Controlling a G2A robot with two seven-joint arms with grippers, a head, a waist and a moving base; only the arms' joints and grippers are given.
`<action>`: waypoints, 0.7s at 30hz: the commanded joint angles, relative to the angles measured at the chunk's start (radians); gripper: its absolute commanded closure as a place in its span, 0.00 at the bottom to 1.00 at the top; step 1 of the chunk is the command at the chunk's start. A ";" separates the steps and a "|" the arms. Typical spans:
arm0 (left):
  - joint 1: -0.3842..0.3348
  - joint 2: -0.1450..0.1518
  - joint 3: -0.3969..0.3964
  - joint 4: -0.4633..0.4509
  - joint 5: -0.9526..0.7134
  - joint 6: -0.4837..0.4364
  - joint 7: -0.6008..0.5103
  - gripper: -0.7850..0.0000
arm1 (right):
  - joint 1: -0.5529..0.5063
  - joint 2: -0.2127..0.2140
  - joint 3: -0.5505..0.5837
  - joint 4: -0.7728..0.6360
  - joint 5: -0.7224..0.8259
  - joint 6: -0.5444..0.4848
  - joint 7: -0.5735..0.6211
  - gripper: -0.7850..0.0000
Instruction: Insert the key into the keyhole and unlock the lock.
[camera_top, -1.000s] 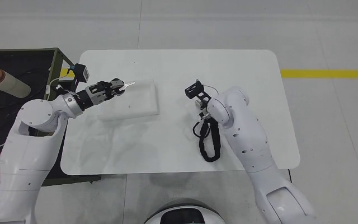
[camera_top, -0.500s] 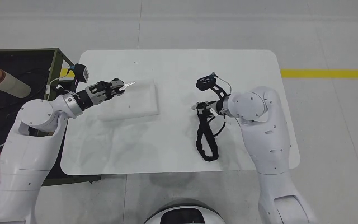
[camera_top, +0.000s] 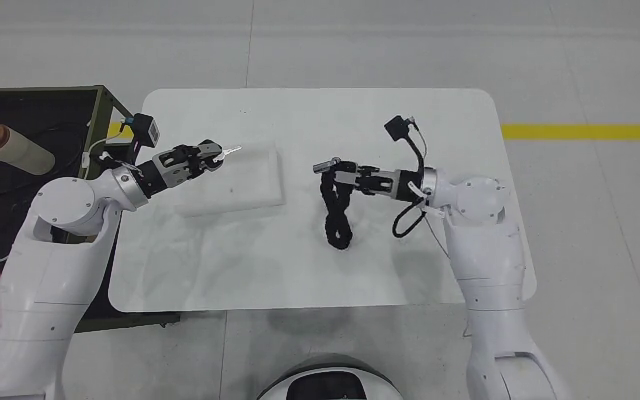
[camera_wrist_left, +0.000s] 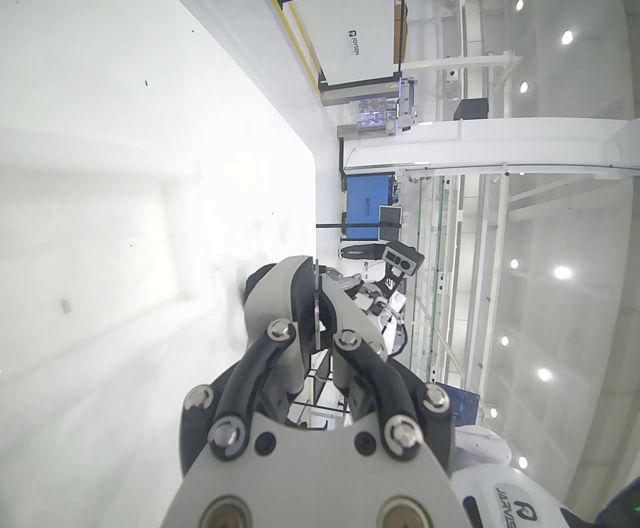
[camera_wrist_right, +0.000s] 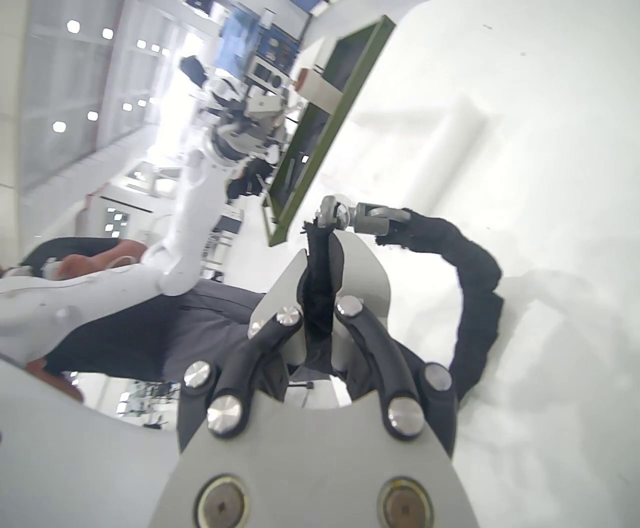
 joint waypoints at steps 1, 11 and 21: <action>0.000 0.000 0.000 0.000 0.000 0.000 0.000 1.00 | 0.046 0.002 -0.014 0.081 0.102 -0.019 0.038 1.00; 0.000 0.000 0.000 0.000 0.000 0.000 0.000 1.00 | 0.076 0.005 -0.016 0.122 0.140 -0.041 0.061 1.00; 0.081 -0.037 0.046 -0.030 -0.367 -0.017 -0.109 1.00 | 0.044 0.011 -0.019 0.225 0.550 0.065 0.166 1.00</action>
